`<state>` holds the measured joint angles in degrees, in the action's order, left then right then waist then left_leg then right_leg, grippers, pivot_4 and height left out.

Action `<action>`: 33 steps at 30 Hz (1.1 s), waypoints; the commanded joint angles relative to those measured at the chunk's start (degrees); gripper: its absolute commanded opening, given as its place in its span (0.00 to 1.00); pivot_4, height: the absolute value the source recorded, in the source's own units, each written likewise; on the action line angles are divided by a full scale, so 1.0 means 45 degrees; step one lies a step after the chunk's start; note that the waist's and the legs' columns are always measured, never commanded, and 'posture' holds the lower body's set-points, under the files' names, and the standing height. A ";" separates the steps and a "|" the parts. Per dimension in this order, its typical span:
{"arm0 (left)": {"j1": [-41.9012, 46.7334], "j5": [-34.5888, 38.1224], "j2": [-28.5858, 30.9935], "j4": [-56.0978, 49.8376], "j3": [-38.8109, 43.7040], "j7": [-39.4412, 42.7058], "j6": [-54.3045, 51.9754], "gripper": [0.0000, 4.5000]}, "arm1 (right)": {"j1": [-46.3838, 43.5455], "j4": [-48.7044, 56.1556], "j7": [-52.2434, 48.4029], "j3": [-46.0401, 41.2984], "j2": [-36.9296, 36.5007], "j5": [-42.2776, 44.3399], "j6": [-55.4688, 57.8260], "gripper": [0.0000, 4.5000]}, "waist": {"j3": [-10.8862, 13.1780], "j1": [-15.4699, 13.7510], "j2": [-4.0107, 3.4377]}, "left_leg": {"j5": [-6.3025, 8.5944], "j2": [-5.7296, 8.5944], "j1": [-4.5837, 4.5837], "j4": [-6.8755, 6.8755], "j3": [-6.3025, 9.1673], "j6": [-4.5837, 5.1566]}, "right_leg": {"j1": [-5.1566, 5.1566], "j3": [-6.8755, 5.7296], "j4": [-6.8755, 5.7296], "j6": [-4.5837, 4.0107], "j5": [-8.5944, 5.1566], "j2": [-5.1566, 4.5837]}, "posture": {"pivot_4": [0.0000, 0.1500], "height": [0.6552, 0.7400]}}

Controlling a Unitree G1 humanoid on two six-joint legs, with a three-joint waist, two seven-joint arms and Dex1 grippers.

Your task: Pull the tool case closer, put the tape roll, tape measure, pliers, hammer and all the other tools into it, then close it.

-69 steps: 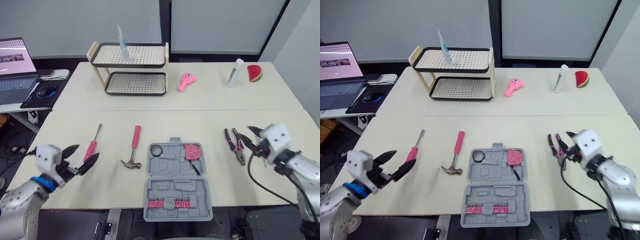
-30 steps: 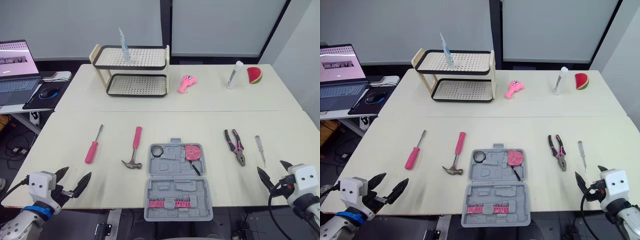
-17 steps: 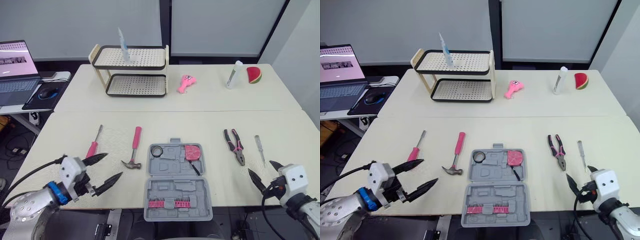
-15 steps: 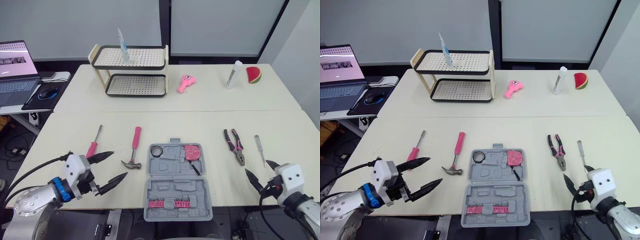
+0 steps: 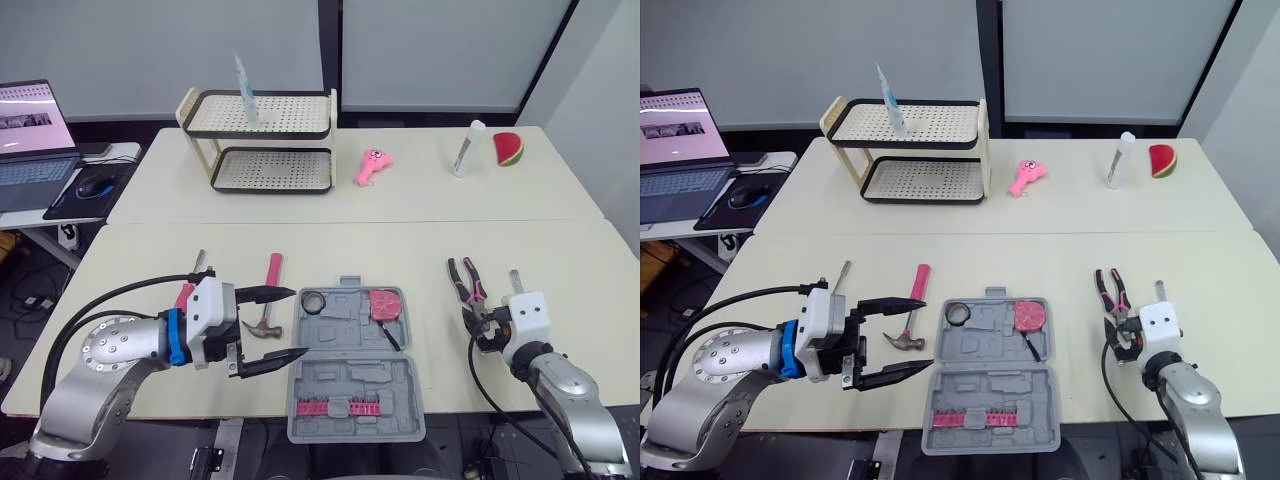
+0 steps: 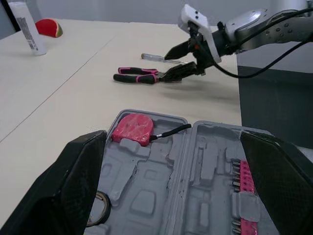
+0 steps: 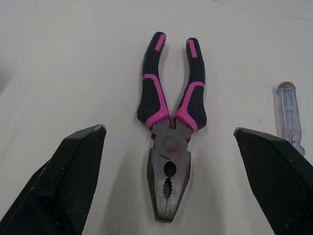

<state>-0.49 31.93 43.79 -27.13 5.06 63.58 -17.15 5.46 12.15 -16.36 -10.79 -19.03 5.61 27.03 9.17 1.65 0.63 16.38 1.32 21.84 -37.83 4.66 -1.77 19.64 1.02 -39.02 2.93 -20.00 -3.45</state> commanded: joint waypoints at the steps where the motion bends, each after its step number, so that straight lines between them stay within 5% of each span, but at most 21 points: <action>1: 0.0319 0.0637 0.0185 -0.0594 -0.0065 -0.0095 -0.0666 1.00 | -0.0076 -0.0084 0.0392 -0.0134 0.0135 0.0015 0.0276 0.99 | 0.0001 0.0000 0.0000 | 0.0000 0.0000 0.0000 0.0000 -0.0001 0.0000 | 0.0001 0.0001 0.0000 0.0000 0.0000 0.0000 | 1.00 0.95; 5: 0.0449 0.0766 0.0103 -0.0771 -0.0069 -0.0327 -0.1060 1.00 | -0.0059 -0.0256 0.0427 -0.0001 0.0249 0.0084 0.0160 0.99 | 0.0002 0.0009 -0.0002 | 0.0000 0.0000 0.0001 0.0001 -0.0004 0.0000 | 0.0004 0.0002 -0.0001 0.0000 0.0000 0.0000 | 1.00 0.95; 11: 0.0507 0.0730 0.0036 -0.0881 -0.0111 -0.0503 -0.1251 1.00 | -0.0172 -0.0618 0.0565 -0.0023 0.0402 0.0118 -0.0126 0.55 | 0.0002 0.0011 -0.0004 | 0.0000 -0.0004 -0.0001 0.0000 -0.0004 0.0000 | 0.0005 0.0003 -0.0005 0.0000 0.0000 0.0007 | 1.00 0.95; 18: 0.0793 0.0655 -0.0106 -0.0753 -0.0202 -0.0717 -0.1391 1.00 | -0.0461 -0.1153 0.0726 -0.0064 0.0455 0.0096 -0.0482 0.30 | 0.0002 0.0010 -0.0004 | 0.0000 -0.0004 -0.0002 -0.0001 -0.0006 0.0000 | 0.0004 0.0001 -0.0004 0.0000 0.0000 0.0008 | 1.00 0.95; 33: 0.0155 0.0199 0.0220 -0.0232 0.0537 -0.0833 -0.0790 1.00 | -0.0339 -0.0218 0.0168 -0.0184 0.0073 0.0338 -0.1245 0.28 | 0.0017 0.0011 -0.0025 | 0.0000 -0.0005 0.0004 0.0000 -0.0008 0.0000 | 0.0017 0.0005 -0.0005 0.0000 0.0000 0.0008 | 1.00 0.95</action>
<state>0.42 33.27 43.78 -28.17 5.06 59.54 -22.23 4.05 6.94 -14.83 -10.08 -17.41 5.96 23.56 9.24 1.69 0.52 16.38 1.30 21.86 -37.83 4.61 -1.77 19.72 1.04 -39.05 2.93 -20.00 -3.42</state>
